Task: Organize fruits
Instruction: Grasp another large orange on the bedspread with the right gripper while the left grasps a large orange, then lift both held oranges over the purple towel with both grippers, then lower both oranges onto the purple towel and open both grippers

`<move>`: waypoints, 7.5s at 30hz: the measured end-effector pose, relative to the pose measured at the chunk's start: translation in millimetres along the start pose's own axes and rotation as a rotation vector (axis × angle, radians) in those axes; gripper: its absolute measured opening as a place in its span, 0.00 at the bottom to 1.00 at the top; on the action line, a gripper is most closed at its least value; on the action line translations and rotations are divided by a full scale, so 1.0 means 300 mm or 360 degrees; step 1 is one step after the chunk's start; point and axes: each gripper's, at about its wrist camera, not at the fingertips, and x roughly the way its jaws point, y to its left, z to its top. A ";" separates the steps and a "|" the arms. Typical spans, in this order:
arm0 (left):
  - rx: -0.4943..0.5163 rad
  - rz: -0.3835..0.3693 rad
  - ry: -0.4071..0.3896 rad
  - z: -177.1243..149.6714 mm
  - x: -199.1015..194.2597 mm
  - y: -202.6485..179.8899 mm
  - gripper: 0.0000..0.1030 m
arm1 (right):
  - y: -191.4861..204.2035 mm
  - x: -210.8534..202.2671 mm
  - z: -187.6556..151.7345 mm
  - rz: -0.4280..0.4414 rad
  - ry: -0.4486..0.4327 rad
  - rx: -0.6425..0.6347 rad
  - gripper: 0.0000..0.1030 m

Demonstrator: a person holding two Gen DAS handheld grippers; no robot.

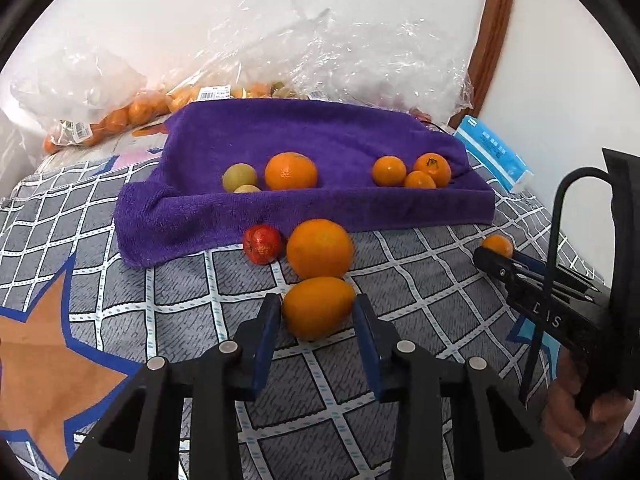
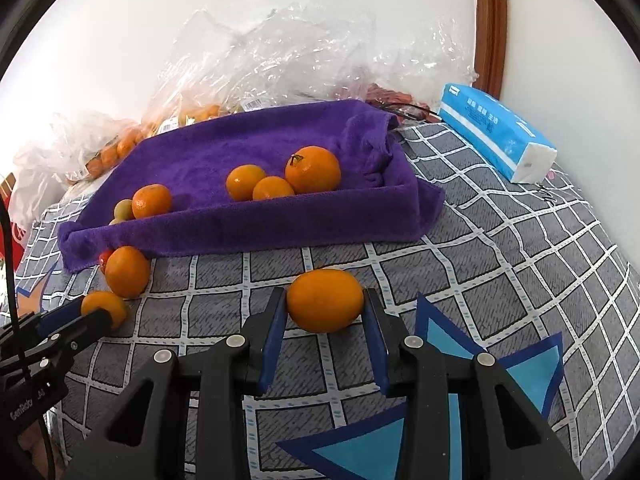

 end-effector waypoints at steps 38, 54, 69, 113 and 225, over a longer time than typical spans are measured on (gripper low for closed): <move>-0.0172 0.0009 -0.0177 0.004 -0.063 0.067 0.34 | -0.026 -0.033 -0.006 0.0045 -0.0077 0.0082 0.37; -0.0252 -0.0074 0.0031 -0.001 0.021 0.088 0.32 | -0.042 -0.024 -0.011 0.0096 -0.0068 0.0107 0.36; -0.0225 -0.0013 -0.0129 0.007 -0.050 0.080 0.32 | -0.064 -0.065 -0.023 0.0115 -0.0155 0.0150 0.37; -0.0336 0.0158 -0.0350 0.328 -0.038 0.180 0.32 | 0.134 -0.048 0.361 0.0273 -0.0312 -0.0105 0.36; -0.0336 0.0175 -0.0344 0.261 0.039 0.198 0.39 | 0.173 -0.006 0.298 0.0178 -0.0380 -0.0182 0.50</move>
